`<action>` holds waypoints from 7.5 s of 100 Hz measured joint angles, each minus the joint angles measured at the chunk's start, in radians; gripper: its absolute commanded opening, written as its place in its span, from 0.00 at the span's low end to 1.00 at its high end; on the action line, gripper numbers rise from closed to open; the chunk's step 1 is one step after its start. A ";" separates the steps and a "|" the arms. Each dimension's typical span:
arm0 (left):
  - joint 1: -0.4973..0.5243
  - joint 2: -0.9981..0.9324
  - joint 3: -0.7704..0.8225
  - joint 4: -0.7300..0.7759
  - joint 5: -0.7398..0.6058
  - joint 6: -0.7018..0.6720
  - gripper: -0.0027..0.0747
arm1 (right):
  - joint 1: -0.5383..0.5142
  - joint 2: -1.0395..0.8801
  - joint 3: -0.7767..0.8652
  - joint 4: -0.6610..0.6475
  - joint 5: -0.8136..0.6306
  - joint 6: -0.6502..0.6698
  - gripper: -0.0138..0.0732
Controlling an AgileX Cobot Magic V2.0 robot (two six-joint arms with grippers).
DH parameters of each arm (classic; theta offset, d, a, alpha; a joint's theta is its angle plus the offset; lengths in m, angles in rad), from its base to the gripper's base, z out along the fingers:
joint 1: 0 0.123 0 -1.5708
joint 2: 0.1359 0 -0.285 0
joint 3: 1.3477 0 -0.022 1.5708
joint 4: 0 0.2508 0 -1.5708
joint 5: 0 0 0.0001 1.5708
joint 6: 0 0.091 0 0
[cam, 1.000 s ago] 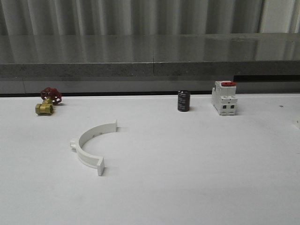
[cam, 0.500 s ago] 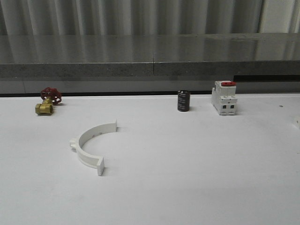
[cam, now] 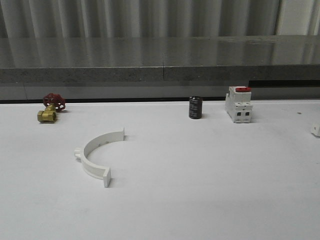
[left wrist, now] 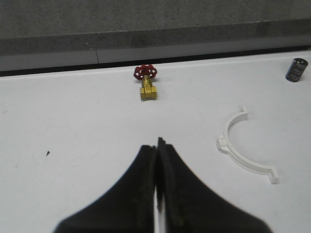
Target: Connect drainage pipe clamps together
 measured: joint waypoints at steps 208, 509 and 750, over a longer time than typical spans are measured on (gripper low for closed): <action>0.000 0.000 0.002 0.000 0.000 0.000 0.01 | 1.003 0.197 -0.362 -0.371 -0.001 1.245 0.18; 0.000 0.000 0.002 0.000 0.000 0.000 0.01 | 0.621 -1.414 0.525 -0.601 0.192 0.925 0.20; 0.000 0.000 0.002 0.000 0.000 0.000 0.01 | 0.306 -1.949 1.273 -0.150 -0.660 0.468 0.08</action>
